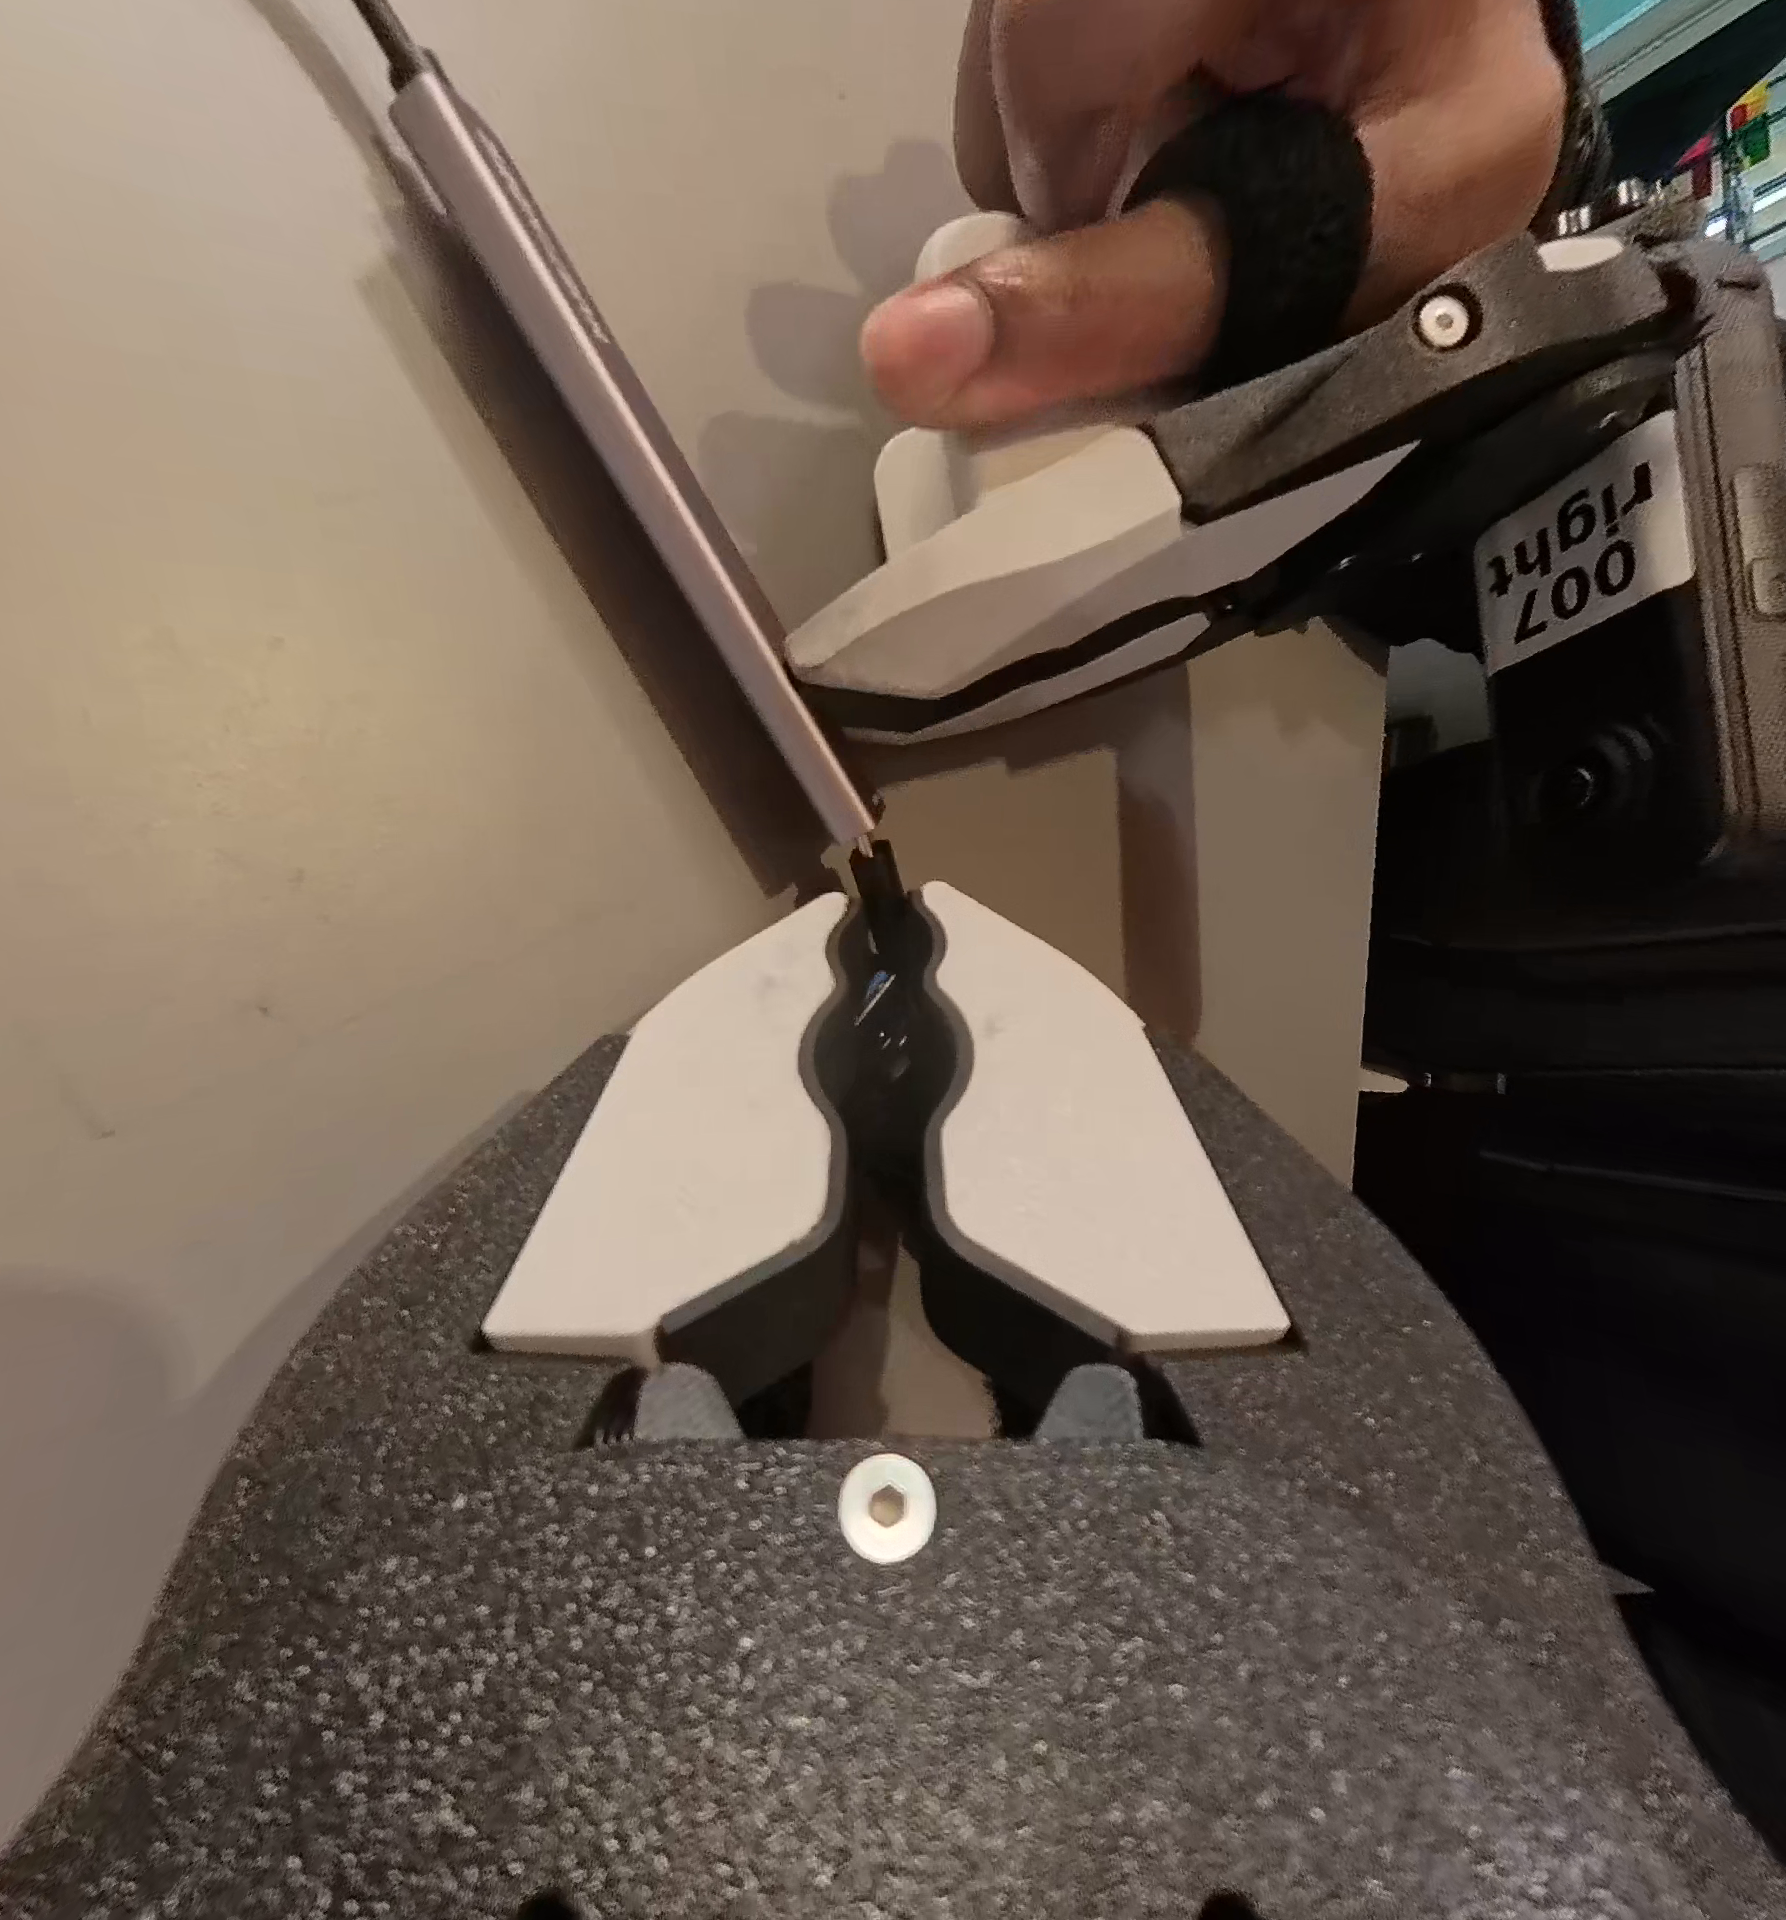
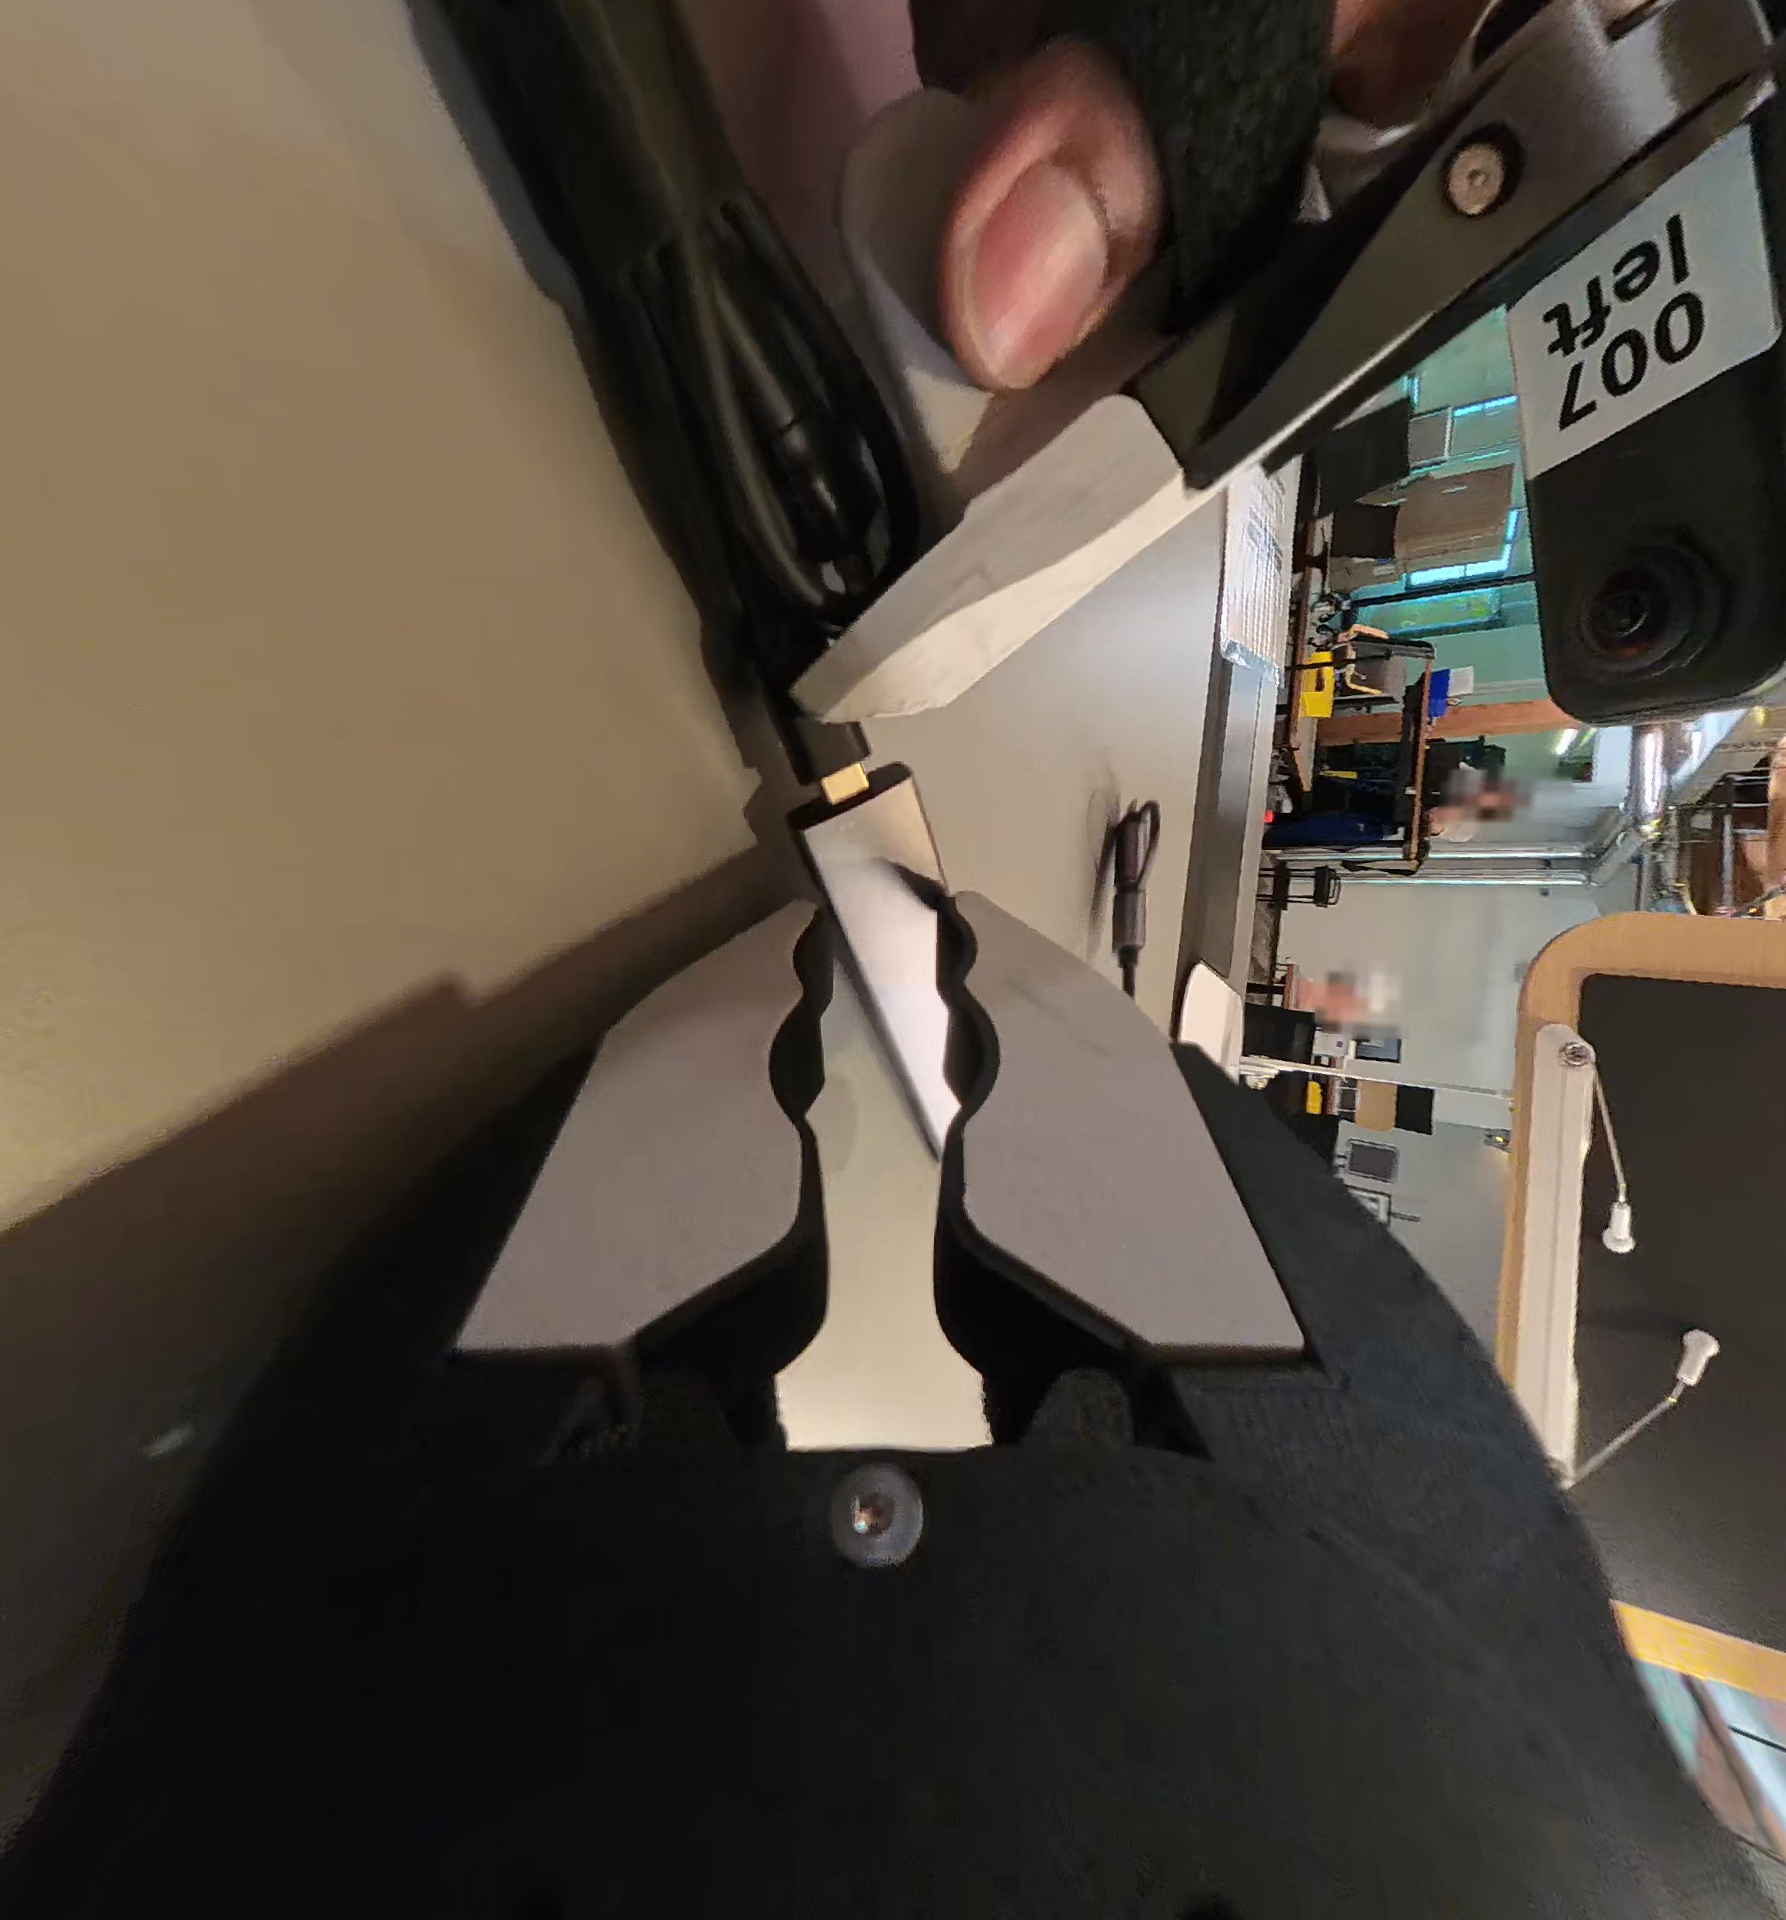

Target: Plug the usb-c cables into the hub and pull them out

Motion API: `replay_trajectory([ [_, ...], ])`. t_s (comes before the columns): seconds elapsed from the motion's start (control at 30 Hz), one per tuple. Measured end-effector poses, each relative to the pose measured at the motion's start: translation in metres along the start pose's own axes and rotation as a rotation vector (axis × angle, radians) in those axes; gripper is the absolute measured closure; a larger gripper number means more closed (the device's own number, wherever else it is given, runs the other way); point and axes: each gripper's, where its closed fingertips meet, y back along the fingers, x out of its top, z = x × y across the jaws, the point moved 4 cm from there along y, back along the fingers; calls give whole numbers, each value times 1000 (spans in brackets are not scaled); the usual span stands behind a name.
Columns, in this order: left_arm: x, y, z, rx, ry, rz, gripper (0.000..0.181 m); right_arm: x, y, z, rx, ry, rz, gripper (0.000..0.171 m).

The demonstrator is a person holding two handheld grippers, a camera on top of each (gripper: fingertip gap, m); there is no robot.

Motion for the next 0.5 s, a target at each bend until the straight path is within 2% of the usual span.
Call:
replay_trajectory([
  [0.23, -2, 3, -1, 18, 8, 2, 174, 2, -6, 3, 20, 19, -9, 152],
  [0.4, -3, 2, -1, 23, 5, 19, 174, 4, 1, 6, 45, -49, 44, 135],
  [0.5, -5, 3, 0, 36, -8, 9, 174, 2, 0, 7, 61, -79, 49, 134],
])
